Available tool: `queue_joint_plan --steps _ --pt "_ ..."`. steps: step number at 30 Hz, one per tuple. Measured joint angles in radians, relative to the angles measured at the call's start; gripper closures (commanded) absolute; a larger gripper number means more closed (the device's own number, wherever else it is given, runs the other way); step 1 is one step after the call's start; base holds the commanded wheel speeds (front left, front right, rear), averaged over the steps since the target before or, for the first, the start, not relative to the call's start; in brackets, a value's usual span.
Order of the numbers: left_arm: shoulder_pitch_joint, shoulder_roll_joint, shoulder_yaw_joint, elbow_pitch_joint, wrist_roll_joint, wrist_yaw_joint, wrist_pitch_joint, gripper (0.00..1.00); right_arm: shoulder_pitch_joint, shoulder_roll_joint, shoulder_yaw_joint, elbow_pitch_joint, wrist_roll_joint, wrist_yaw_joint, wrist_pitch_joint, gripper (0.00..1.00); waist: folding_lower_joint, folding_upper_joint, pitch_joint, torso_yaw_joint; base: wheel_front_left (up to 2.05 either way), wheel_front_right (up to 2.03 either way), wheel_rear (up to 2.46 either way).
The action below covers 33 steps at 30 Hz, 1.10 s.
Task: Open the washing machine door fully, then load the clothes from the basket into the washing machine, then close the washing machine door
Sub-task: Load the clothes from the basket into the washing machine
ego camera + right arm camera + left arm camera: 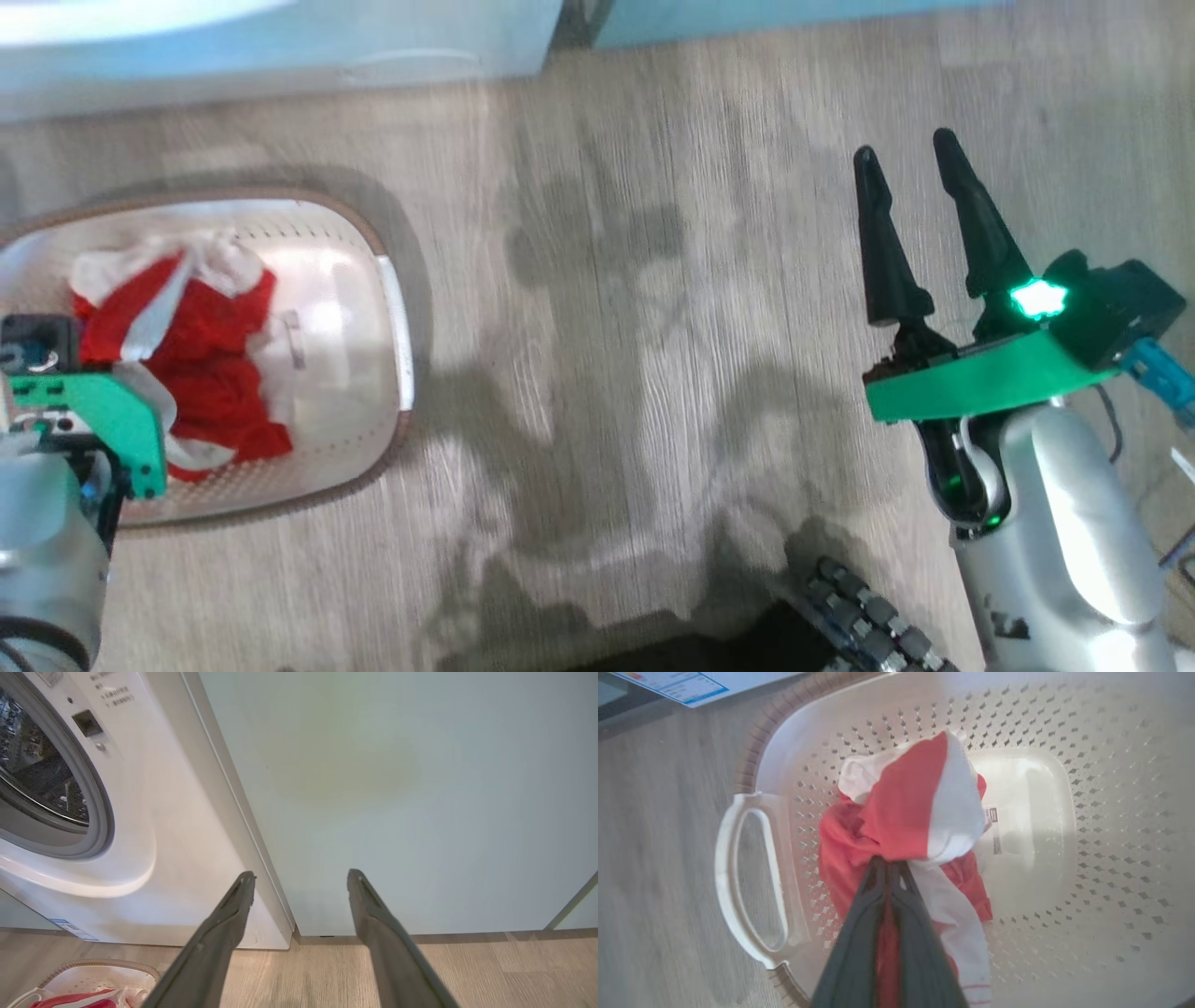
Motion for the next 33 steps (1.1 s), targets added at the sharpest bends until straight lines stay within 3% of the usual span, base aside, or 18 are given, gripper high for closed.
queue_joint_plan --steps 9,22,33 --pt "0.039 -0.011 -0.009 -0.013 -0.011 -0.021 -0.075 1.0 0.041 0.0 -0.007 0.027 -0.007 0.0 0.0 0.0 0.0 0.0 -0.154 0.039 0.0 0.0 0.0" --pt "0.218 -0.083 0.04 -0.453 0.026 0.009 -0.075 1.0 0.113 0.0 -0.04 0.051 -0.025 0.0 0.0 0.0 0.0 0.0 -0.322 0.104 0.0 0.0 0.0" --pt "0.414 -0.218 0.106 -0.923 0.083 0.017 -0.077 1.0 0.177 0.0 -0.072 0.062 -0.035 0.0 0.0 0.0 -0.0001 0.0 -0.456 0.151 0.0 0.0 0.0"
